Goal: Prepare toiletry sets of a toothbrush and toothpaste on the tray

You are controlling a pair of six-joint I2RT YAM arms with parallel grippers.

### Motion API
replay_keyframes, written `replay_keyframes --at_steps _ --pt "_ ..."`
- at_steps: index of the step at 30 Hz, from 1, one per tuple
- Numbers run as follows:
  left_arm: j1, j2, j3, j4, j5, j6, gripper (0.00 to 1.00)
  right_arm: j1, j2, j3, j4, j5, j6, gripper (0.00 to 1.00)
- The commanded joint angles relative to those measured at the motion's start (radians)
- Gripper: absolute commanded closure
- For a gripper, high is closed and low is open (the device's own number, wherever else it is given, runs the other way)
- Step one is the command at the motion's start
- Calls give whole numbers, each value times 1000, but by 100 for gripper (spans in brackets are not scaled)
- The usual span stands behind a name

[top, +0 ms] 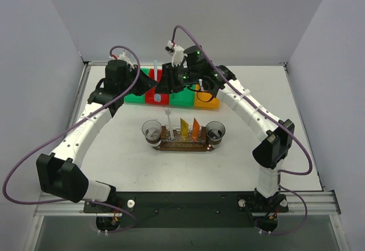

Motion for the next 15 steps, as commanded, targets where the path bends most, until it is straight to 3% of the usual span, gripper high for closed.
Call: replay_keyframes --at_steps 1,15 --pt "-8 -50 4 56 7 -31 100 8 7 -12 41 30 21 70" --pt "-29 -59 4 70 20 -54 100 16 36 3 49 70 0 71"
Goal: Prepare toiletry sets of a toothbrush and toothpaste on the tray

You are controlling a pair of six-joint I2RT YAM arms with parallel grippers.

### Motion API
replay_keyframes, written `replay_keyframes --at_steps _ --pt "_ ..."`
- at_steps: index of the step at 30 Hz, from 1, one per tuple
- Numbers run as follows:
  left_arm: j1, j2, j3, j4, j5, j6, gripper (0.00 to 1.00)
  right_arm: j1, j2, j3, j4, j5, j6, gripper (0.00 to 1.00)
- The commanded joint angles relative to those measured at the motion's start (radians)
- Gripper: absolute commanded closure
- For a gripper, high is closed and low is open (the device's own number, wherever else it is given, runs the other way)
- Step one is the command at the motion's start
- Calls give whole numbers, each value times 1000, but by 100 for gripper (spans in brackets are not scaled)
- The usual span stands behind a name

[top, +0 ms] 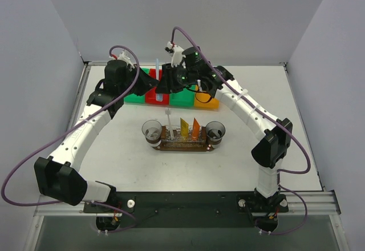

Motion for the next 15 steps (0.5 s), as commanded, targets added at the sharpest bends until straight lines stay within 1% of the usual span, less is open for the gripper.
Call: replay_keyframes --at_steps 1,6,8,9,10,12,13,15 --pt "-12 -29 6 61 14 -11 100 9 30 14 39 14 -9 71" --pt "-15 -32 2 72 23 -20 100 11 44 18 39 10 -6 74" --pt "-16 -32 -3 78 25 -23 100 15 47 21 39 7 0 77" --pt "-20 -32 -4 81 26 -25 100 14 50 24 39 4 0 79" --pt "-20 -32 -4 83 31 -23 100 14 51 27 39 2 2 84" --pt "-20 -34 -13 89 45 -26 100 14 53 32 39 -1 5 89" --pt "-21 -37 -18 93 46 -26 100 12 51 32 39 -3 8 94" --pt "-20 -38 -23 97 48 -26 100 11 51 34 39 -6 11 99"
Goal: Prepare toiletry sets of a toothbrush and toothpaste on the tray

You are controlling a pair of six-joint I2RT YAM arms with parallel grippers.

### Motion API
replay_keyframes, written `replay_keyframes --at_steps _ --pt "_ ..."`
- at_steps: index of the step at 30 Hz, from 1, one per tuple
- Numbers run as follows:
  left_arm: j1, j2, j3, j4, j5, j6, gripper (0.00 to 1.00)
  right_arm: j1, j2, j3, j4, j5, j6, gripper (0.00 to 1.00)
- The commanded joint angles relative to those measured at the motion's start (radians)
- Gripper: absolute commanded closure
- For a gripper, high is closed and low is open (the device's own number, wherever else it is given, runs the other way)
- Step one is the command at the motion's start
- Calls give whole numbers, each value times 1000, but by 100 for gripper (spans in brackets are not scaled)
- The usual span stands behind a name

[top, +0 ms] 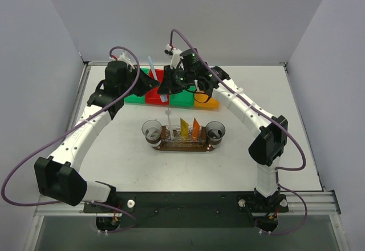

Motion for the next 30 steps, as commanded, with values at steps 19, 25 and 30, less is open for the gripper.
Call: replay_keyframes --at_steps 19,25,30 --pt "191 -98 -82 468 371 14 18 -135 -97 -16 15 -309 64 100" --pt "213 -37 -54 553 593 3 17 -179 -133 -24 -145 -505 17 100" --pt "213 12 -47 577 695 -57 16 -182 -162 -54 -242 -612 -11 100"
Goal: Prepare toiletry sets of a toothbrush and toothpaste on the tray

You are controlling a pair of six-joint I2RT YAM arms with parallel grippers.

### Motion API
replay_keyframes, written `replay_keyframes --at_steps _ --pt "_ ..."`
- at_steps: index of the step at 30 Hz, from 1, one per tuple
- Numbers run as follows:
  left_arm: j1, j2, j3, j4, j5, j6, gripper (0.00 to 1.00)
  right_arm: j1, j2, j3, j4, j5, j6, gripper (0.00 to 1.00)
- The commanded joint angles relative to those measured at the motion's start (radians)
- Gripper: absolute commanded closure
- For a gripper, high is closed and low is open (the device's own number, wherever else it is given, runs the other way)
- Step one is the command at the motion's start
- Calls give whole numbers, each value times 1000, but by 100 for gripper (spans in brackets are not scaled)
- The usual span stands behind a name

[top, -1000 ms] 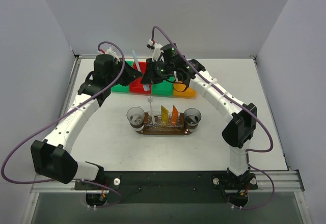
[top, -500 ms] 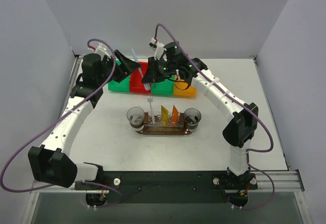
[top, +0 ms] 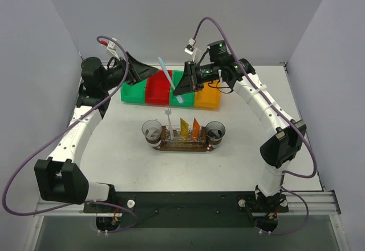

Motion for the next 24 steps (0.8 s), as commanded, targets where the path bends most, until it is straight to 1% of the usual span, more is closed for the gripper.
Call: replay_keyframes --at_steps 1,4,7,11,12,14,21,24 --pt "2 48 29 128 159 -61 16 12 -73 -31 -125 -180 -46 100" --pt "4 68 27 159 177 -101 17 13 -84 -45 -187 -198 -75 100" --pt "1 90 29 187 205 -125 21 13 -84 -43 -242 -200 -111 100" --pt "-7 110 28 210 243 -156 34 13 -78 -37 -293 -192 -147 100" --pt "-7 111 29 209 255 -158 39 15 -76 -36 -296 -189 -154 100" --pt "-10 114 24 199 257 -156 43 15 -75 -28 -310 -188 -162 100" --pt "-25 125 27 170 269 -151 44 27 -50 10 -351 -183 -196 100" --pt "-33 131 35 127 272 -128 44 32 -44 27 -362 -176 -205 100"
